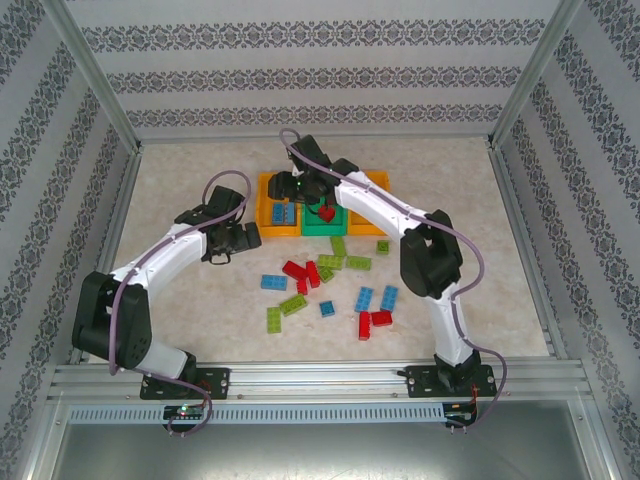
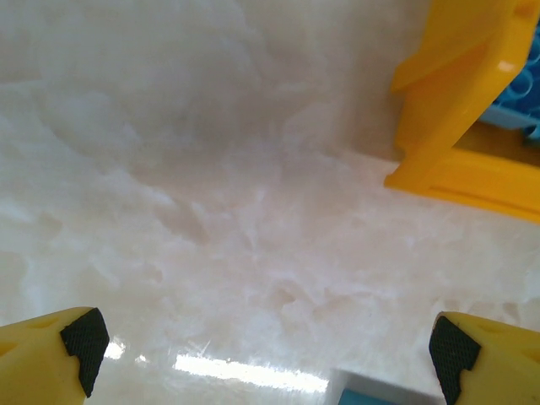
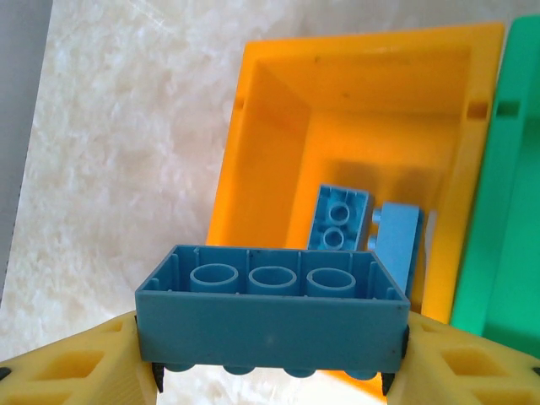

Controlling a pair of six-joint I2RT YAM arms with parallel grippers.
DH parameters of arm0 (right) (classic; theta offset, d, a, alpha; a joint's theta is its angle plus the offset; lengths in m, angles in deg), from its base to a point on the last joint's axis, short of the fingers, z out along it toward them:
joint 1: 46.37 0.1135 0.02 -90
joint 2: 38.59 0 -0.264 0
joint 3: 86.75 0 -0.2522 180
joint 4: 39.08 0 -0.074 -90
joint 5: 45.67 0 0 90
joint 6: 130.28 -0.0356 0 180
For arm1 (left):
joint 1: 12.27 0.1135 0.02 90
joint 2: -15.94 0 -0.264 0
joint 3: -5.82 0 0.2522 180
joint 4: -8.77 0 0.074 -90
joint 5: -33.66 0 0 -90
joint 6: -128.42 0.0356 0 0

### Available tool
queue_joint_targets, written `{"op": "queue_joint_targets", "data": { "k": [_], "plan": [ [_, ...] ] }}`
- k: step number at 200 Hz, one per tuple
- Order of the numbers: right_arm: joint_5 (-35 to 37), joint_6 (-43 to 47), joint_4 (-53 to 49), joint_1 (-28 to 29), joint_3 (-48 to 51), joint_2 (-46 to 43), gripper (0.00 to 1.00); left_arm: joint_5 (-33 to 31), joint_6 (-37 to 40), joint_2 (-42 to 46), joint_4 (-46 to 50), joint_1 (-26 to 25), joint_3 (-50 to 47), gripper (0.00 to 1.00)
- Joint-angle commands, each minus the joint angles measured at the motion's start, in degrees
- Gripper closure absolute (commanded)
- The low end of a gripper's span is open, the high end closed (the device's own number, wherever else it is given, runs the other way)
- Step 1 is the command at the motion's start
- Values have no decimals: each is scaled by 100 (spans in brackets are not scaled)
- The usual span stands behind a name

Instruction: Sort the legos into containers by color

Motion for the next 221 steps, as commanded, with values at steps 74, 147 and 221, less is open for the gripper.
{"op": "queue_joint_targets", "data": {
  "k": [74,147,221],
  "plan": [
    [-534,-28,-416,-196,-1314,1119,29,129,-141,61,17,-1240,-322,0],
    [-1019,-140,17,-234,-1168,1015,11,522,-386,-402,-263,-1784,-386,1],
    [-989,-151,285,-257,-475,216,11,590,-220,-844,-190,-1860,-316,8]
  ]
}}
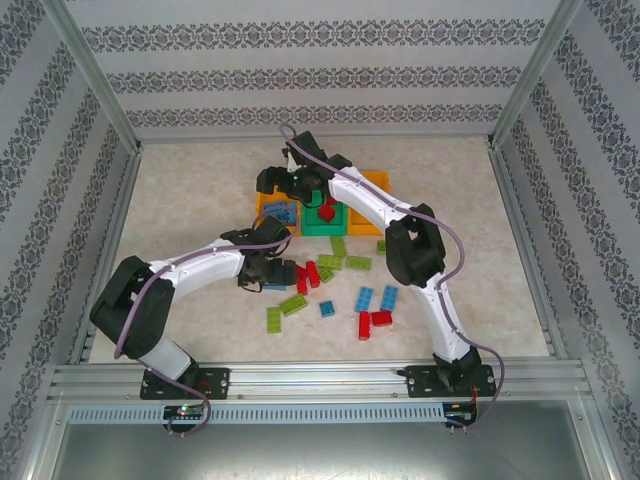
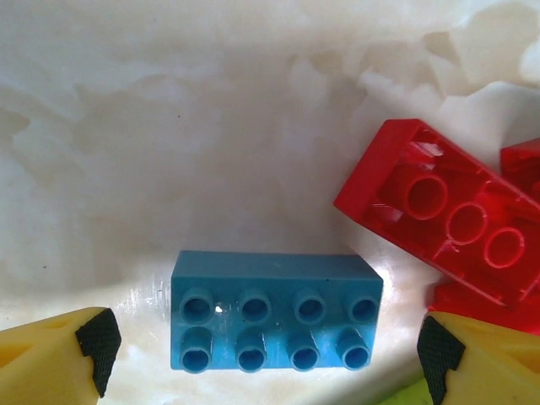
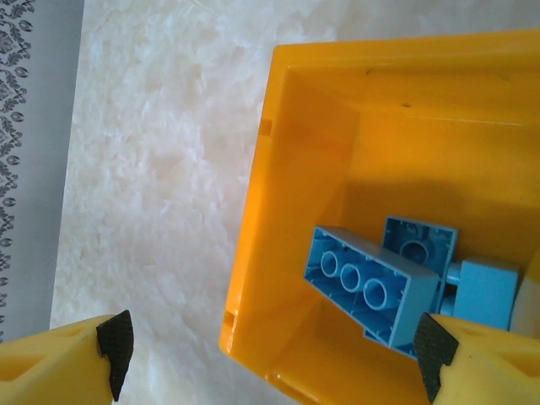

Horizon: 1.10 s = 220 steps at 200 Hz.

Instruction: Sort the legos into containers by color

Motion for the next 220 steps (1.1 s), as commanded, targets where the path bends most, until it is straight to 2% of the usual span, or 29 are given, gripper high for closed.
{"op": "queue_joint_targets", "data": {
  "k": [1,99,158,220],
  "plan": [
    [38,-6,168,-65,297,-616,11,43,34,-158,-5,-100,38,8],
    [561,107,413,-343,1938,-1902,10,24,99,-536,-171,-109,136,22],
    [811,196,469,-632,3294,-2688,9,-14,20,-678,-215,-111,167,41],
    [1124,262,555,-992,4549,-3512,9,-341,-148,-425,131,-109,144,46]
  ]
}}
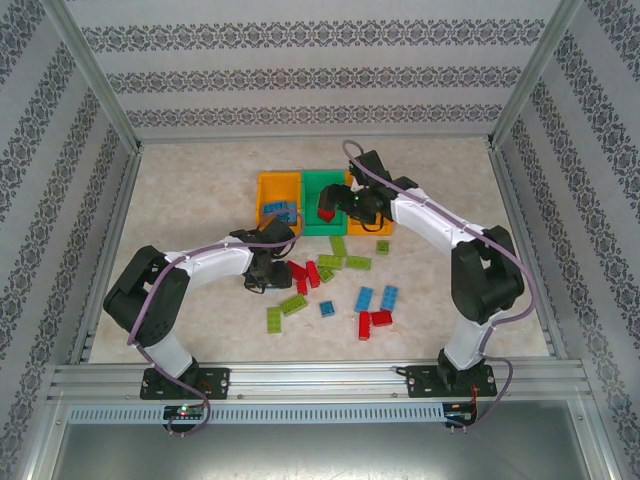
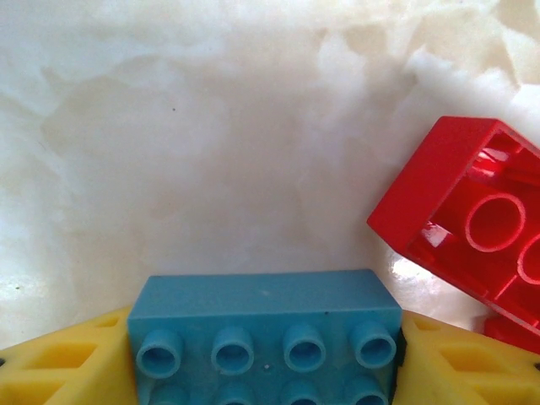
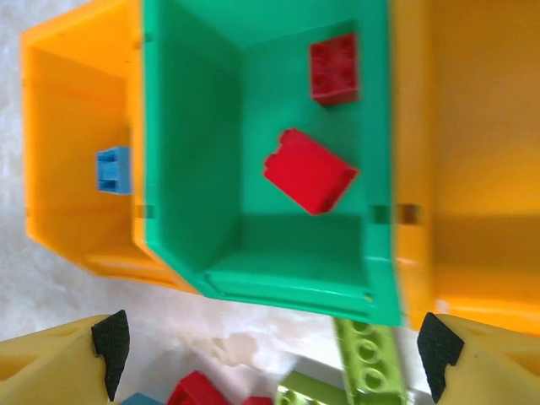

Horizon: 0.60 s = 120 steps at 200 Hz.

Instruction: Sort the legos into containers by color

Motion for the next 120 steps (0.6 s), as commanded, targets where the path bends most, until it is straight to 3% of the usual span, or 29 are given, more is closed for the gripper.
{"op": "queue_joint_targets", "data": {
  "k": [1,68,120],
  "plan": [
    [298,181,65,-87,341,-408,9,-244,-114,65,134,-74,17,46],
    [1100,83,30,-128,1672,-1466,8,-773,317,444,981,139,1270,47],
    [1352,-84,-122,-145,2403,-1852,8,-692,992,-76,981,829,2621,49]
  ]
}}
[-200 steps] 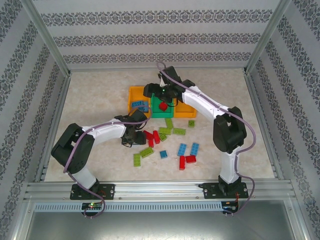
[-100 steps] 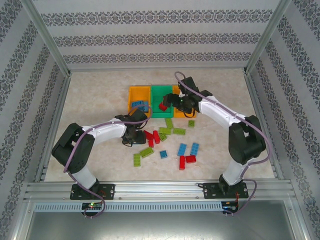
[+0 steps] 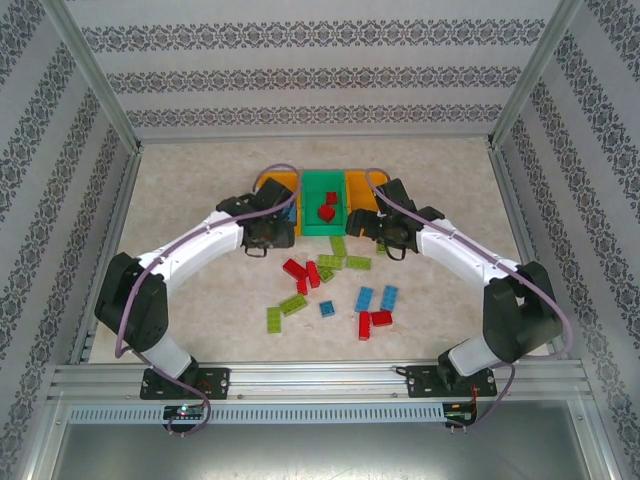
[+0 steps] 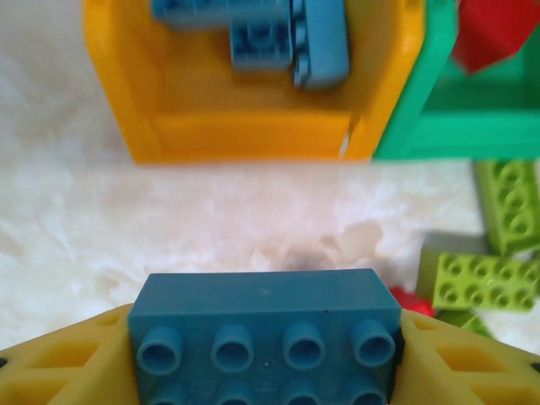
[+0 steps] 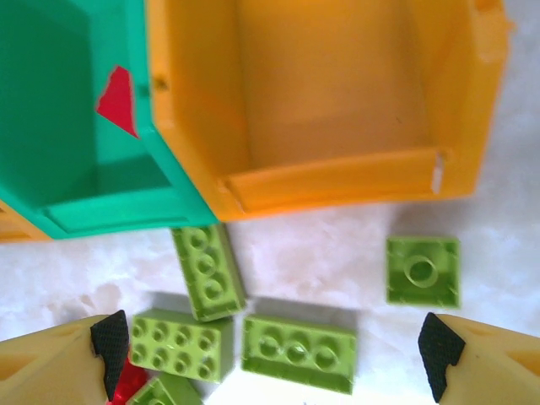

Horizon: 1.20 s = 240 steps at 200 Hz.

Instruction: Sort the legos into containers by color

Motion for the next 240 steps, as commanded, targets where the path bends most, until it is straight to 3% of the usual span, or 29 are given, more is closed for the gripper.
{"op": "queue_joint_targets", "data": {
  "k": [1,71,120,167,240],
  "plan": [
    [324,-150,-198,-27,387,-201,8,-110,529,-319,168,402,656,49],
    [350,-375,-161,3,774,-312,8,678,940,-2094,323,1056,2812,50],
    [448,-419,-254,30,941,-260,10,707,1006,-2932,607,1178,3837,42],
    [626,-124,-190,152,809,1,11,828,973,-2972,624,1189,3817,30],
    [984,310,-38,100,149,913,19,1014,888,-2155,194,1179,2788,12]
  ]
}}
